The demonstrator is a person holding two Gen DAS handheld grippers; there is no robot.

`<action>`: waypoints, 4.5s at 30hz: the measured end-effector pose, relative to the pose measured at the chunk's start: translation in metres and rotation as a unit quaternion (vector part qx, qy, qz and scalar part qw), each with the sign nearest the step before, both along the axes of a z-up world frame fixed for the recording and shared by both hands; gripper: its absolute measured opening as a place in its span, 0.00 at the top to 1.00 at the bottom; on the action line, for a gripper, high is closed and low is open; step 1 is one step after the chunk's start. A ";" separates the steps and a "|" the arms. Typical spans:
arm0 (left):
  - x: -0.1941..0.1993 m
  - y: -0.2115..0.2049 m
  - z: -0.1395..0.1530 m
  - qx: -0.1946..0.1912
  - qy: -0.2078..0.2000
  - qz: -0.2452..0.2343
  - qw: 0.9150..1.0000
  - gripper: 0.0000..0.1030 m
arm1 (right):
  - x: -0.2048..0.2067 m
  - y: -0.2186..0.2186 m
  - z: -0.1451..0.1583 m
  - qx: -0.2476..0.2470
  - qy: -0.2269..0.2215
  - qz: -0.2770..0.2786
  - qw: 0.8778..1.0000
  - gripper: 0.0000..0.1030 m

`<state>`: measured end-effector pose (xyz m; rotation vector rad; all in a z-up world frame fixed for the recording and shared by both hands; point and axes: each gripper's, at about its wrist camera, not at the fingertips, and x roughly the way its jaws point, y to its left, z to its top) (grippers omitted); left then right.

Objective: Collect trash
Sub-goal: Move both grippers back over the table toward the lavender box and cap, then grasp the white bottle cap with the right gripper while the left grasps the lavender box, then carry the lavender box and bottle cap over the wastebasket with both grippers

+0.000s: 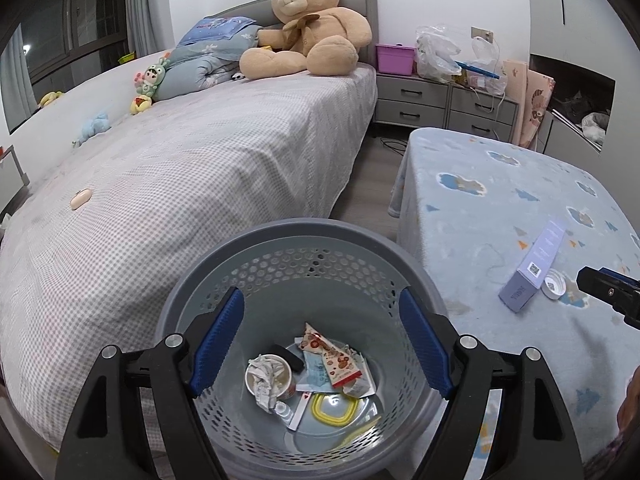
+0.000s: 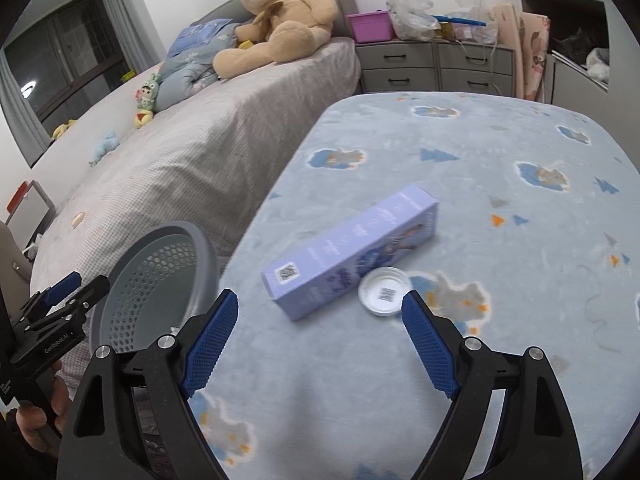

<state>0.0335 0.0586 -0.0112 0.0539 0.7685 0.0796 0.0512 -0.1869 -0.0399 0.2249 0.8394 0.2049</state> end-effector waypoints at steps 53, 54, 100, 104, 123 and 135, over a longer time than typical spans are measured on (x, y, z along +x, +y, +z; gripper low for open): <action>0.007 -0.079 -0.016 0.003 0.019 -0.092 0.996 0.26 | 0.040 -0.011 -0.053 -0.087 0.054 0.002 0.995 0.62; 0.007 -0.081 -0.016 0.003 0.020 -0.095 0.995 0.26 | 0.038 -0.015 -0.052 -0.079 0.055 0.000 0.995 0.62; 0.114 -0.223 -0.081 -0.003 0.158 -0.257 0.953 0.62 | 0.015 -0.125 -0.024 0.072 0.035 -0.069 0.994 0.62; 0.103 -0.215 -0.079 -0.026 0.154 -0.244 0.957 0.70 | 0.017 -0.123 -0.023 0.067 0.033 -0.067 0.995 0.62; 0.032 -0.098 -0.012 -0.043 0.041 -0.119 0.991 0.70 | 0.013 -0.037 -0.003 0.061 0.025 0.008 0.998 0.62; 0.009 -0.015 -0.003 -0.048 0.023 -0.036 0.998 0.70 | 0.013 0.058 0.013 0.059 0.014 0.071 0.996 0.62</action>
